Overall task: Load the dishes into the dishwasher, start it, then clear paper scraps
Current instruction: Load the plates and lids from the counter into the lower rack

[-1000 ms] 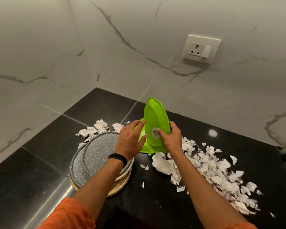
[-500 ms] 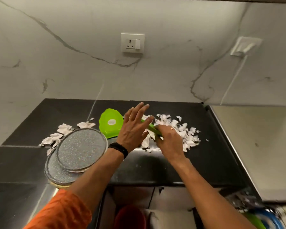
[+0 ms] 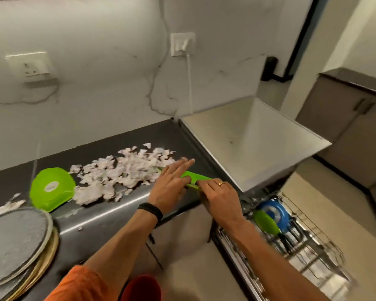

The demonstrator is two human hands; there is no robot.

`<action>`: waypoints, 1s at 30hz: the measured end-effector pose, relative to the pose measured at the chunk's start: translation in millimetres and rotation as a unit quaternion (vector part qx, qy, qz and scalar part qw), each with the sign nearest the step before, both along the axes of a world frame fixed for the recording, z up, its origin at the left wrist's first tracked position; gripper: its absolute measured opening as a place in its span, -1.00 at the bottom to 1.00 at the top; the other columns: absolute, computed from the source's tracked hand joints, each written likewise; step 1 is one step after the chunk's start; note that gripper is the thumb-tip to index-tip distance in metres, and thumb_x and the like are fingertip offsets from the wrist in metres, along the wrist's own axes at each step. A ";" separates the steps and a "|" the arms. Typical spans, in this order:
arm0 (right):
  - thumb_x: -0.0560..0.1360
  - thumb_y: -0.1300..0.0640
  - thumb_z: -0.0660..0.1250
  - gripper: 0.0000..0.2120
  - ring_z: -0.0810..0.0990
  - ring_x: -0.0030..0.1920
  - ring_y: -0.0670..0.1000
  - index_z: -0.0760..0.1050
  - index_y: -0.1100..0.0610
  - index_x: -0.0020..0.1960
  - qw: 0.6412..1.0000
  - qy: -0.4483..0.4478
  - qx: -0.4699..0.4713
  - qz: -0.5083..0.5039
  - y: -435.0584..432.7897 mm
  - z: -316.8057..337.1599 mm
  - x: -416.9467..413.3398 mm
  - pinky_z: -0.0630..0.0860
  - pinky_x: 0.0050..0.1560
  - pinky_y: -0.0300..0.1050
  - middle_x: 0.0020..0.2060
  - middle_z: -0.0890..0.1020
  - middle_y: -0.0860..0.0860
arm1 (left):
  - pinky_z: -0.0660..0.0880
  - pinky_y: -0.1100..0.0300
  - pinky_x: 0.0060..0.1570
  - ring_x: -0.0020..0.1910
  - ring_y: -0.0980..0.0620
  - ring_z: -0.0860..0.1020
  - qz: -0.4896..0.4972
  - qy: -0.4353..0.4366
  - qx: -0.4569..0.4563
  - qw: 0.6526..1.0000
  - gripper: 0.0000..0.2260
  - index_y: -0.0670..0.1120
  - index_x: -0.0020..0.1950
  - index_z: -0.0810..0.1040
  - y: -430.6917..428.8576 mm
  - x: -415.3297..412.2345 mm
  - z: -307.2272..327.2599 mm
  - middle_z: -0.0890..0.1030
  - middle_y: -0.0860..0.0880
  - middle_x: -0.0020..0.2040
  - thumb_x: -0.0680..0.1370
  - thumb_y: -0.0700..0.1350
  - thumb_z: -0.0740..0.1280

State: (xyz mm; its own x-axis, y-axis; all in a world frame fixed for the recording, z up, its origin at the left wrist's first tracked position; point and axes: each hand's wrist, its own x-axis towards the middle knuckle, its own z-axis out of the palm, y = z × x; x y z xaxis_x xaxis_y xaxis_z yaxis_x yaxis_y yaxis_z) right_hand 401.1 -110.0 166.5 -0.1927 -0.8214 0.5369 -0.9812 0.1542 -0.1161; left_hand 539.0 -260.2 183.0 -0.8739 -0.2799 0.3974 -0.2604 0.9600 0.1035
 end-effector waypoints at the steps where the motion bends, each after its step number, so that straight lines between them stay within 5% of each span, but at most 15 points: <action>1: 0.34 0.13 0.59 -0.57 0.68 -0.01 0.10 0.63 0.08 0.20 1.000 -0.014 0.012 -0.019 18.8 -4.7 -19.0 0.60 -0.07 -0.02 0.01 0.71 0.03 | 0.48 -0.13 0.29 0.42 -0.16 0.47 -0.025 -0.004 0.007 1.000 -0.73 -0.03 -0.12 0.64 12.5 -20.0 -3.4 0.49 -0.07 0.48 0.27 -0.27 0.56; 5: 0.22 0.17 0.65 -0.37 0.72 0.02 0.07 0.63 0.07 0.27 0.991 -0.063 0.089 -0.081 94.8 -24.9 -87.8 0.65 -0.10 -0.05 0.08 0.72 0.03 | 0.55 -0.04 0.16 0.16 -0.12 0.65 -0.092 -0.014 0.064 0.994 -0.75 -0.03 -0.08 0.66 64.9 -93.7 -24.7 0.62 -0.04 0.33 0.27 -0.23 0.49; 9: 0.21 0.14 0.67 -0.52 0.70 -0.29 0.04 0.63 -0.07 0.08 0.980 -0.095 0.125 -0.124 175.2 -47.6 -145.3 0.50 -0.50 -0.17 -0.17 0.73 -0.08 | 0.59 0.04 0.06 0.05 -0.06 0.68 -0.141 -0.063 0.075 0.985 -0.77 0.03 -0.04 0.68 122.7 -169.9 -55.2 0.63 0.01 0.33 0.37 -0.07 0.31; 16: 0.28 0.08 0.62 -0.67 0.68 -0.28 -0.01 0.63 -0.10 -0.01 0.952 -0.158 0.162 -0.205 268.2 -97.8 -197.6 0.48 -0.48 -0.17 -0.20 0.70 -0.13 | 0.62 0.04 -0.07 -0.09 -0.07 0.69 -0.219 -0.160 0.078 0.959 -0.68 0.00 0.04 0.71 196.2 -258.9 -98.3 0.73 0.01 -0.05 0.44 0.01 0.23; 22: 0.29 0.10 0.61 -0.72 0.62 -0.41 0.04 0.60 -0.08 -0.09 0.906 -0.229 0.240 -0.262 285.5 -151.4 -209.3 0.43 -0.53 -0.16 -0.35 0.65 -0.08 | 0.51 0.01 -0.04 -0.12 -0.06 0.65 -0.226 -0.246 0.079 0.939 -0.83 0.03 -0.03 0.62 208.1 -289.1 -162.6 0.67 0.04 -0.14 0.52 -0.09 0.23; 24: 0.35 0.09 0.56 -0.77 0.65 -0.36 0.07 0.60 -0.05 -0.04 0.893 -0.250 0.260 -0.269 278.5 -178.8 -216.9 0.46 -0.48 -0.14 -0.29 0.68 -0.06 | 0.52 -0.02 0.00 -0.11 -0.08 0.64 -0.222 -0.253 0.076 0.939 -0.88 0.01 -0.05 0.60 207.0 -299.1 -190.4 0.66 0.04 -0.14 0.47 -0.18 0.38; 30: 0.36 0.22 0.53 -0.72 0.66 -0.31 0.15 0.56 0.02 0.01 0.865 -0.293 0.293 -0.282 241.9 -283.1 -258.0 0.47 -0.45 -0.11 -0.23 0.68 0.00 | 0.52 -0.11 0.15 0.03 -0.18 0.58 -0.176 -0.256 0.113 0.944 -0.69 -0.05 0.03 0.60 183.0 -350.0 -319.4 0.64 -0.07 -0.02 0.36 -0.33 0.48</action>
